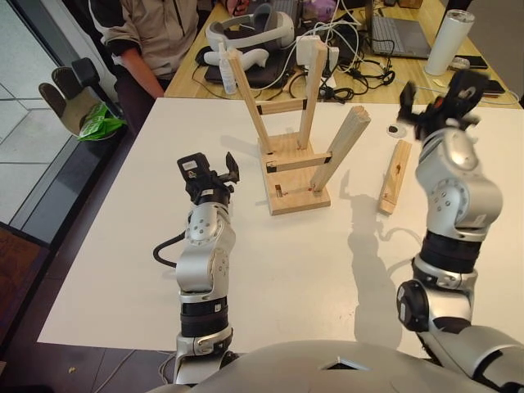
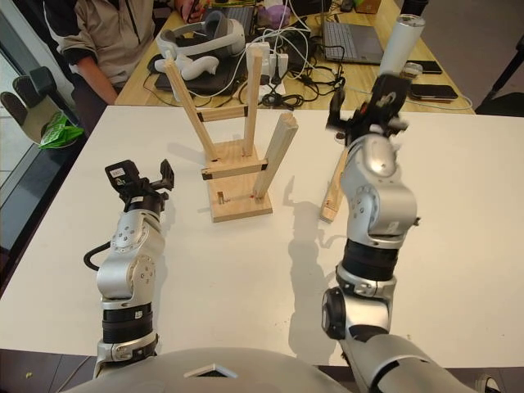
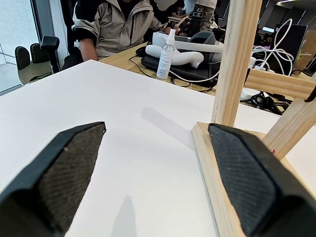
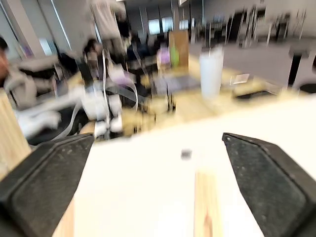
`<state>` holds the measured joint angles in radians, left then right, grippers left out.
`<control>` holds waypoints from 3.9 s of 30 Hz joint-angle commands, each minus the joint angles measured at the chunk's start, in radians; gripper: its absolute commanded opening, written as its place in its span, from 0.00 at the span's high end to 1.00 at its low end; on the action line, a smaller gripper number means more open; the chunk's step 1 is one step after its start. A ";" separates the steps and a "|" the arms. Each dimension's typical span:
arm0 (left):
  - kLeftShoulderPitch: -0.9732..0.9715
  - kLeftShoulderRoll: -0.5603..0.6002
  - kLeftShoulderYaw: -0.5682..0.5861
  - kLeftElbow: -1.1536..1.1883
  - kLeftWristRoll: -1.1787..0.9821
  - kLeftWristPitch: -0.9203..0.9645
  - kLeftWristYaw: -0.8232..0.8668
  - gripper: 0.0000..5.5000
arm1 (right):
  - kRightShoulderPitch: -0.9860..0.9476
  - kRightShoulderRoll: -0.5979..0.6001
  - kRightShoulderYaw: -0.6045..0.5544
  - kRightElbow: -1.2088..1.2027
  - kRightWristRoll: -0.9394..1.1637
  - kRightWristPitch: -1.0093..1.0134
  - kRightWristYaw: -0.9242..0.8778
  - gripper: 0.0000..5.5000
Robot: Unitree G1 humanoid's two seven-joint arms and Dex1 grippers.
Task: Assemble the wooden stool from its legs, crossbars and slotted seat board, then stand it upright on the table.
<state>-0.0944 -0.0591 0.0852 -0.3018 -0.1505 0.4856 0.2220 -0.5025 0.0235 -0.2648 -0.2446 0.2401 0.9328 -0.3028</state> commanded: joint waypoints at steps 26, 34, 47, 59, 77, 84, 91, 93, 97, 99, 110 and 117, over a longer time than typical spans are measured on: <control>-0.045 -0.008 -0.010 0.016 0.007 0.028 -0.025 0.30 | -0.192 0.093 -0.320 0.425 -0.081 0.344 -0.217 0.12; -0.049 -0.008 -0.008 0.013 0.008 0.031 -0.025 0.30 | -0.226 0.114 -0.374 0.438 -0.093 0.354 -0.267 0.35; -0.072 -0.004 0.001 0.027 0.012 0.024 -0.022 0.30 | -0.230 0.098 -0.356 0.449 -0.117 0.288 -0.302 0.63; -0.203 0.058 0.091 0.067 0.007 0.005 -0.032 0.30 | -0.279 -0.056 -0.064 0.415 -0.220 -0.052 -0.155 0.63; -0.236 0.089 0.158 -0.009 -0.004 0.047 -0.027 0.30 | -0.063 -0.061 -0.181 -0.026 -0.093 0.657 0.028 0.63; -0.204 0.069 0.148 -0.068 0.000 0.078 -0.018 0.30 | 0.252 -0.214 -0.066 -0.290 0.139 0.682 0.125 0.56; -0.201 0.064 0.136 -0.078 0.005 0.093 -0.018 0.30 | 0.273 -0.198 -0.073 -0.301 0.234 0.682 0.006 0.39; -0.199 0.060 0.129 -0.077 0.007 0.093 -0.019 0.30 | 0.183 -0.159 -0.133 -0.221 0.182 0.682 -0.036 0.33; -0.205 0.054 0.118 -0.067 0.008 0.094 -0.020 0.30 | 0.013 -0.082 -0.267 -0.040 0.056 0.675 -0.086 0.27; -0.205 0.048 0.109 -0.065 0.007 0.095 -0.019 0.30 | -0.032 -0.066 -0.309 0.043 0.022 0.638 -0.082 0.27; 0.042 0.003 -0.001 -0.283 -0.004 0.258 -0.036 0.30 | -0.049 -0.042 -0.366 0.209 -0.039 0.578 0.008 0.33; 0.095 0.014 0.002 -0.373 -0.009 0.339 -0.058 0.30 | -0.068 -0.027 -0.385 0.192 -0.068 0.563 0.022 0.60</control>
<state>0.0027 -0.0455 0.0853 -0.6572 -0.1531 0.7990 0.1641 -0.5491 -0.0099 -0.6462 -0.0433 0.1853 1.5030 -0.2760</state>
